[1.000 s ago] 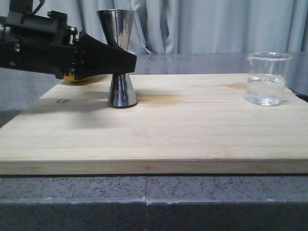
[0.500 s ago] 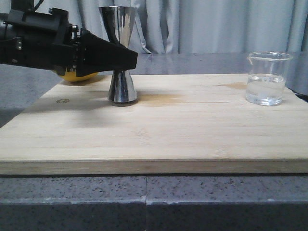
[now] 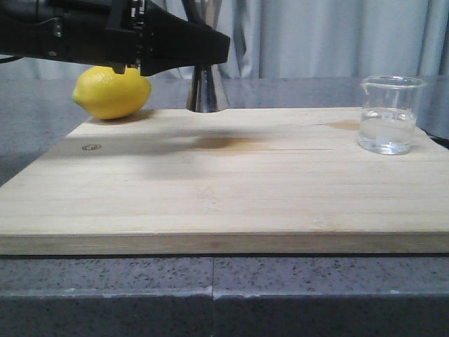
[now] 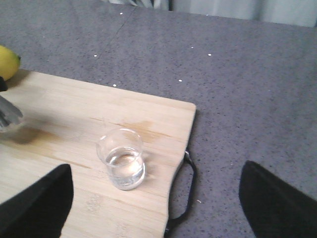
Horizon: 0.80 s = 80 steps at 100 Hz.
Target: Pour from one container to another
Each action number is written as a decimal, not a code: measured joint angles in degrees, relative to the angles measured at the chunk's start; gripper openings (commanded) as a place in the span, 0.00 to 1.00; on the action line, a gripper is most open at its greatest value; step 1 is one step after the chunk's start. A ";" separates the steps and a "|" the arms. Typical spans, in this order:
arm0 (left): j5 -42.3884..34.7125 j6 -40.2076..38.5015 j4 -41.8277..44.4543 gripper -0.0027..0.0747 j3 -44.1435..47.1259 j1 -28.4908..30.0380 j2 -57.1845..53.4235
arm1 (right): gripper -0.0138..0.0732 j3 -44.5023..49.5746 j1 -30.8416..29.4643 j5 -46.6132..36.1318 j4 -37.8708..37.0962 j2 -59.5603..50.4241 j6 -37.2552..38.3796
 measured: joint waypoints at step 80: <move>0.10 0.33 0.32 0.14 -0.26 -0.55 0.00 | 0.88 0.00 0.00 3.87 5.62 2.89 -5.61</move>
